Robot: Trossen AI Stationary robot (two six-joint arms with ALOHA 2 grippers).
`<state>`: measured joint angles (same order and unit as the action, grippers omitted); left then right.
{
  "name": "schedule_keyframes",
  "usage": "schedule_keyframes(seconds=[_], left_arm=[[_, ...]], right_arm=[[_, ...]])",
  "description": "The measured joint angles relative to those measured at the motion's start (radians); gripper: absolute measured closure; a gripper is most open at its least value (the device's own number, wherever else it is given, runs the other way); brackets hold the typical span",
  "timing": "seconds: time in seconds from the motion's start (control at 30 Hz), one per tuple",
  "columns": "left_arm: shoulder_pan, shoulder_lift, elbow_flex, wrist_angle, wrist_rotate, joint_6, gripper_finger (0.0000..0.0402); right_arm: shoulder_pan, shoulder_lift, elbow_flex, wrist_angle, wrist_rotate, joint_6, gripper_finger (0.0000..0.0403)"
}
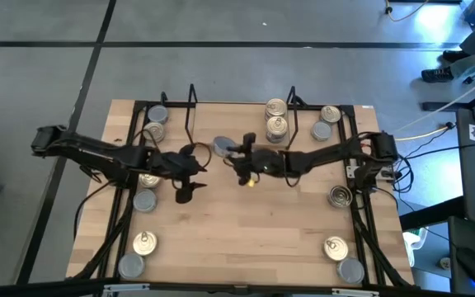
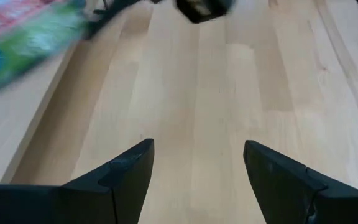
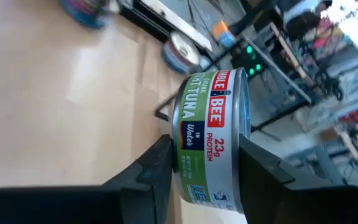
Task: Stack canned seafood by type on shelf
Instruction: Put the green tuna can on the shelf
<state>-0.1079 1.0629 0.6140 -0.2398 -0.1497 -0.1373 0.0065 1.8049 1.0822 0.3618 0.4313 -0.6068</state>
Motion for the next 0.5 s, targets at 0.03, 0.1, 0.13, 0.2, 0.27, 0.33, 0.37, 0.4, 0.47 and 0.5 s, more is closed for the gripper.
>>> schedule_keyframes(seconds=[0.03, 0.1, 0.13, 0.2, 0.27, 0.33, 0.37, 0.4, 0.47, 0.5], left_arm=[[-0.006, -0.02, -0.021, 0.006, -0.012, -0.01, 0.0153], [-0.012, -0.06, -0.065, 0.018, -0.035, -0.03, 0.0153], [-0.013, -0.081, -0.083, 0.029, -0.044, -0.04, 0.0153], [-0.012, -0.12, -0.123, 0.047, -0.056, -0.056, 0.0153], [-0.012, -0.15, -0.153, 0.065, -0.072, -0.07, 0.0153], [-0.012, -0.175, -0.171, 0.066, -0.091, -0.082, 0.0153], [-0.012, -0.18, -0.176, 0.075, -0.103, -0.088, 0.0153], [-0.012, -0.184, -0.18, 0.075, -0.112, -0.093, 0.0153], [-0.012, -0.189, -0.182, 0.071, -0.12, -0.096, 0.0153], [-0.012, -0.189, -0.182, 0.077, -0.124, -0.096, 0.0153]], right_arm=[[-0.015, 0.018, 0.02, -0.008, -0.002, 0.002, 0.0263], [-0.042, 0.057, 0.059, -0.039, -0.004, 0.001, 0.0263], [-0.056, 0.077, 0.08, -0.046, -0.004, 0.001, 0.0263], [-0.084, 0.112, 0.124, -0.07, -0.008, 0.001, 0.0263], [-0.113, 0.146, 0.171, -0.096, -0.022, 0.002, 0.0263], [-0.139, 0.177, 0.218, -0.147, -0.026, 0.003, 0.0263], [-0.152, 0.187, 0.238, -0.182, -0.036, 0.003, 0.0263], [-0.164, 0.201, 0.262, -0.21, -0.043, 0.003, 0.0263], [-0.193, 0.218, 0.307, -0.237, -0.087, 0.006, 0.0263], [-0.207, 0.226, 0.328, -0.264, -0.096, 0.009, 0.0263]])
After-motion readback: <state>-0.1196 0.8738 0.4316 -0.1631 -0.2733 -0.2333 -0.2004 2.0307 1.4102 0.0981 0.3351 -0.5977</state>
